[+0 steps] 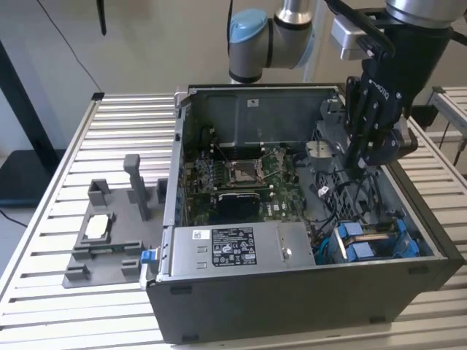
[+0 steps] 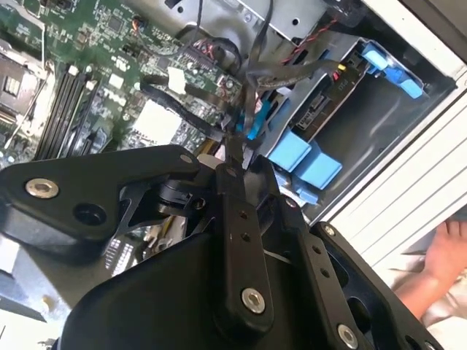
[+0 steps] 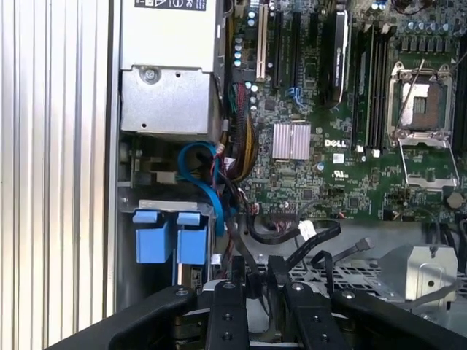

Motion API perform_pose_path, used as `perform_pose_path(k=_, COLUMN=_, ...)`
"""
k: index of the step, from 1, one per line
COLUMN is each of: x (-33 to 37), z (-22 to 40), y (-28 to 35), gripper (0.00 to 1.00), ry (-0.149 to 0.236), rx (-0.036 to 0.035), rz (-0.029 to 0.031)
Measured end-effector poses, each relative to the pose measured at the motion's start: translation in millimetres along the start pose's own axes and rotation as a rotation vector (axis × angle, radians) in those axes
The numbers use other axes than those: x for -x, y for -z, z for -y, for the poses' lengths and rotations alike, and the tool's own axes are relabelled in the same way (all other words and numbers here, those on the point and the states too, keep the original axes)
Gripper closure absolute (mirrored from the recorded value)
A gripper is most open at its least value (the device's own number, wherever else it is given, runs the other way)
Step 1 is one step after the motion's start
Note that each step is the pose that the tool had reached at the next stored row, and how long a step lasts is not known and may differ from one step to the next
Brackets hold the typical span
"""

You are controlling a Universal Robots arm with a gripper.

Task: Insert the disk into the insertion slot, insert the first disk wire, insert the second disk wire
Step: 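Insert the second disk wire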

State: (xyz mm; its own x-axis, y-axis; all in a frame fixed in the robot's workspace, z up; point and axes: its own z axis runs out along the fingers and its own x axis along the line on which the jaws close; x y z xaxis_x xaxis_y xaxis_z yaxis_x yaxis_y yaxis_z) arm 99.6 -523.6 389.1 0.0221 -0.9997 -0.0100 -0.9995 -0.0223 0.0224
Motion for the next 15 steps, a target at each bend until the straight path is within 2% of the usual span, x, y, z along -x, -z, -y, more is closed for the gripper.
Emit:
perform_pose_path(k=5, x=0.0, z=-1.8, y=-0.5, gripper=0.73, ry=0.004, rx=0.0002, rz=-0.0024)
perform_pose_path(k=7, x=0.1, z=-1.8, y=-0.5, gripper=0.73, ry=0.004, rx=0.0003, rz=-0.0076)
perform_pose_path(k=9, x=0.0, z=-1.8, y=-1.2, gripper=0.73, ry=0.004, rx=0.0004, rz=-0.0157)
perform_pose_path(k=12, x=0.0, z=-1.8, y=-1.7, gripper=0.73, ry=0.003, rx=0.0002, rz=-0.0197)
perform_pose_path(k=15, x=0.7, z=-1.8, y=-2.1, gripper=0.73, ry=0.003, rx=-0.0007, rz=-0.0206)
